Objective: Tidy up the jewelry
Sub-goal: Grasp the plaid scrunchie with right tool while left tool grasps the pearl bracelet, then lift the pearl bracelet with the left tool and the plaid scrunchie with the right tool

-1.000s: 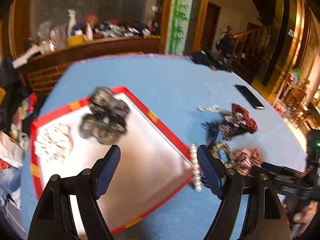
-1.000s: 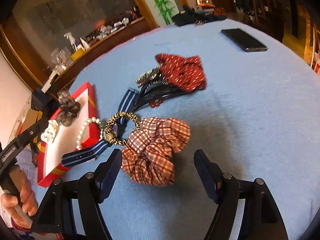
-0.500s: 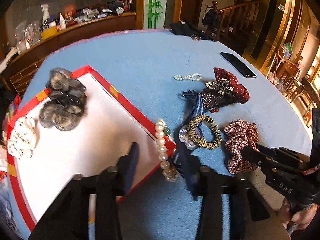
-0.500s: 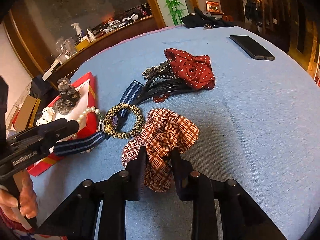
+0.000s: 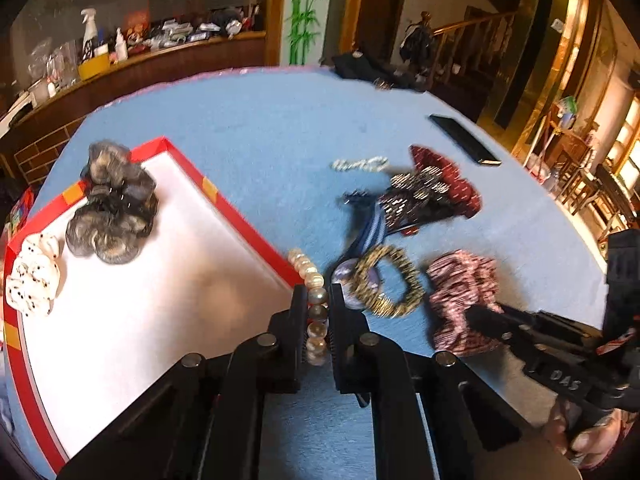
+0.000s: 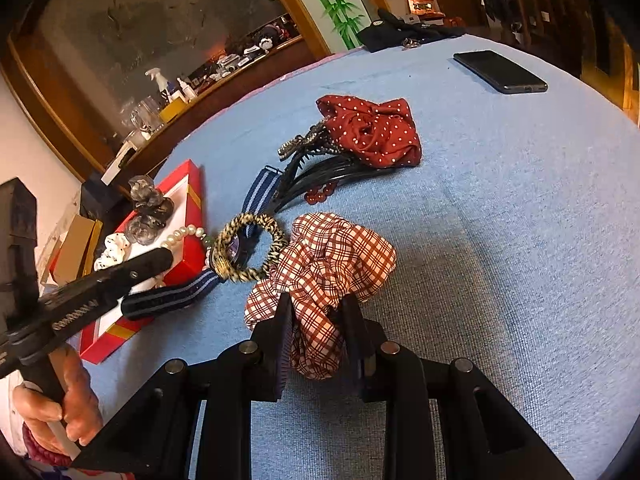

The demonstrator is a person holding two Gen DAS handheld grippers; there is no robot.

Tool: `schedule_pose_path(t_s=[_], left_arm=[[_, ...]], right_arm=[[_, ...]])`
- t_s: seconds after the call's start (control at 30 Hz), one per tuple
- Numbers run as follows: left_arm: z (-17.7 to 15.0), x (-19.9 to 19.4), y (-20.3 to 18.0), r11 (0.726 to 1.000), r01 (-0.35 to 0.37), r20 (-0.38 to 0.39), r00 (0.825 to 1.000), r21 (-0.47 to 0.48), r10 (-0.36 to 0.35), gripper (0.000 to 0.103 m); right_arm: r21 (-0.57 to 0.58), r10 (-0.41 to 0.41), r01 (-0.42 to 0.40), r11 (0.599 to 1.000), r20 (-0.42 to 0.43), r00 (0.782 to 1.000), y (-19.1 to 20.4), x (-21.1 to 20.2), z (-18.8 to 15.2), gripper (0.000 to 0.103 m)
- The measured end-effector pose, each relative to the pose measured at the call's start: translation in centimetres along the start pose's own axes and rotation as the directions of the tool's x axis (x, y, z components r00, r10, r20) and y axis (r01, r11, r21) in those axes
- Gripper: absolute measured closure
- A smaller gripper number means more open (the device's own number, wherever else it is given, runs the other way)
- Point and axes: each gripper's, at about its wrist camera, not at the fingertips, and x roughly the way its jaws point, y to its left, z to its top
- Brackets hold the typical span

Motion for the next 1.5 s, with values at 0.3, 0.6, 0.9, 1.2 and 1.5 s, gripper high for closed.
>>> schedule_pose_path(t_s=[0.3,0.6,0.9,1.2,1.5], left_arm=[[0.3,-2.5,-2.3,0.998,0.054,0.082,0.995,0.02,-0.056,0.094],[0.3,-4.2,-6.3,0.994,0.062,0.215,0.973,0.091,-0.081,0.094],[-0.6,-3.1,-6.6,0.991,0.065,0.221,0.971,0.121,-0.091,0.094],[-1.4,-2.8,-6.9,0.99,0.022,0.227,0.972,0.139,-0.054,0.094],[-1.7,-2.6,-7.2,0.988,0.002,0.228,0.973,0.155,-0.037,0.094]], right_arm=[[0.013,0.023,-0.024,1.0,0.073,0.997,-0.2,-1.5,-0.1,0.084],[0.023,-0.011,0.006,1.0,0.199,0.98,-0.4,-4.1,-0.5,0.089],[0.028,-0.054,0.048,0.998,0.273,0.96,-2.1,-7.0,-1.4,0.089],[0.038,-0.026,0.016,0.999,0.268,0.963,-2.4,-6.8,-1.2,0.089],[0.035,-0.017,0.008,0.999,0.268,0.963,-2.4,-6.8,-1.2,0.089]])
